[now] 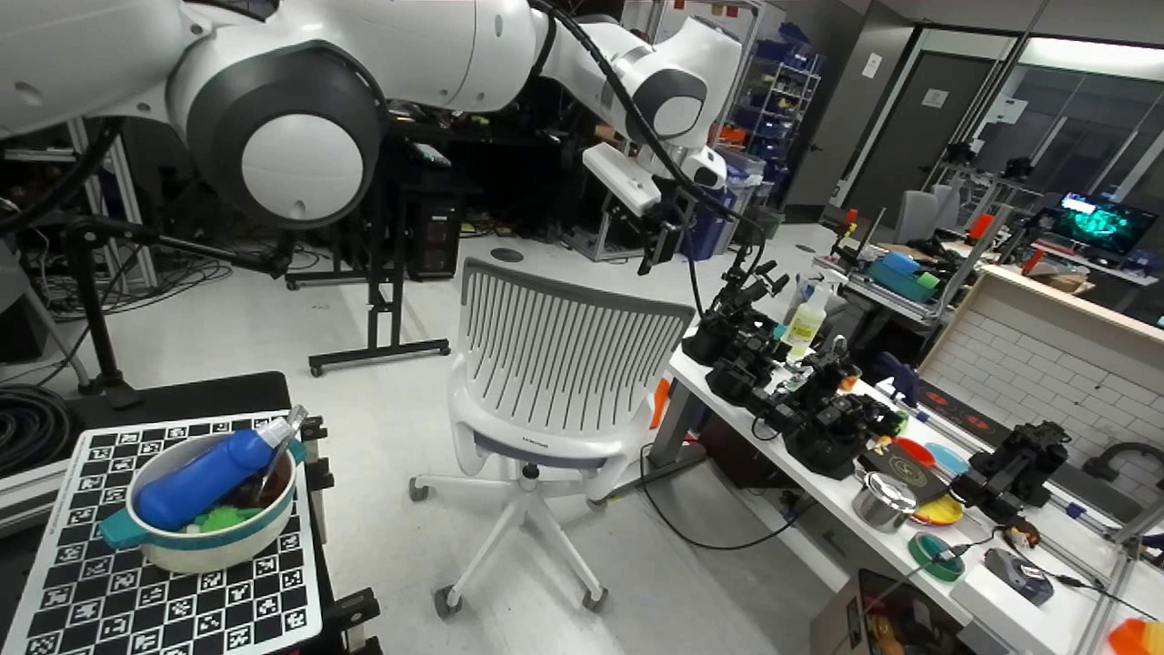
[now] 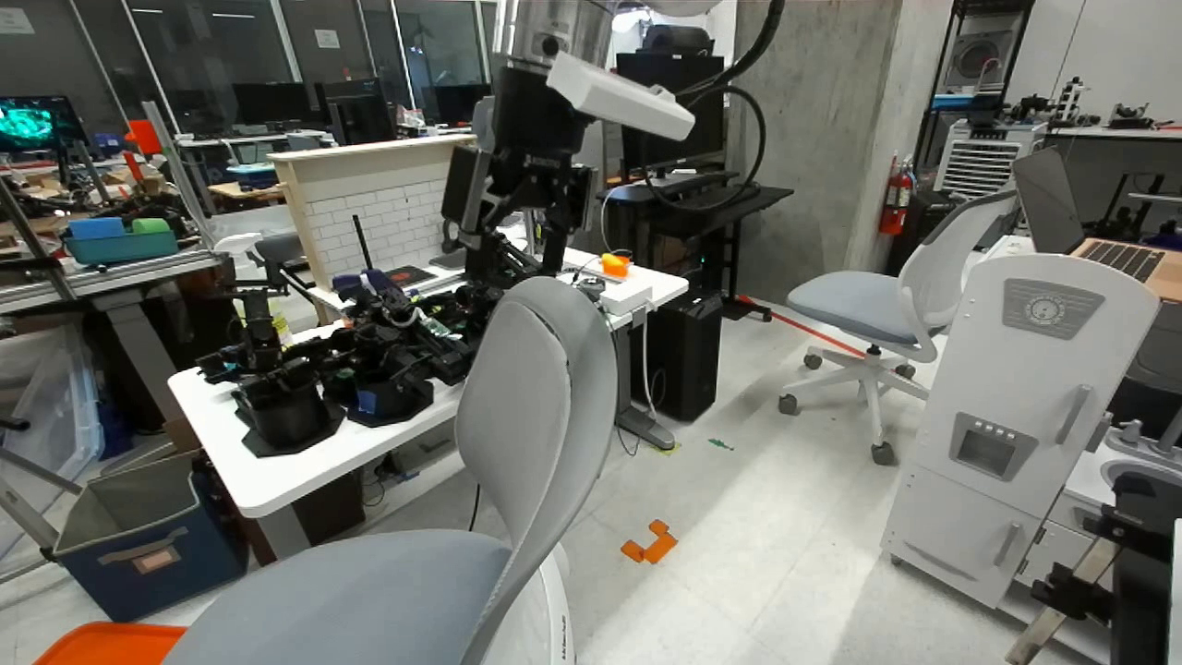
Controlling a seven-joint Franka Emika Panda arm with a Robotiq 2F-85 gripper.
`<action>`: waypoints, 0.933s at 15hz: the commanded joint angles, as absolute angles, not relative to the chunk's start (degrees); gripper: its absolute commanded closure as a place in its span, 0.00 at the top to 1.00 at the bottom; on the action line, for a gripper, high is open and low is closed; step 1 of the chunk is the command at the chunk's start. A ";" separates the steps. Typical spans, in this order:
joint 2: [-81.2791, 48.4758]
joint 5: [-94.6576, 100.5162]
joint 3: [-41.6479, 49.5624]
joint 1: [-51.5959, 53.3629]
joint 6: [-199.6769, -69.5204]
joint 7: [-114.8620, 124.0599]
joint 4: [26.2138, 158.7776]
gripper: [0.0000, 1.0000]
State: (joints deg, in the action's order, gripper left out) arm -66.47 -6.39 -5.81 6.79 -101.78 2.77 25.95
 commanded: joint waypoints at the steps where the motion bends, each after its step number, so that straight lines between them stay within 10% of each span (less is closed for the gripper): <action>1: -63.91 -3.94 -3.09 8.17 -96.37 9.54 27.30 1.00; 14: -62.45 -3.18 -0.24 2.20 -93.07 12.94 26.44 1.00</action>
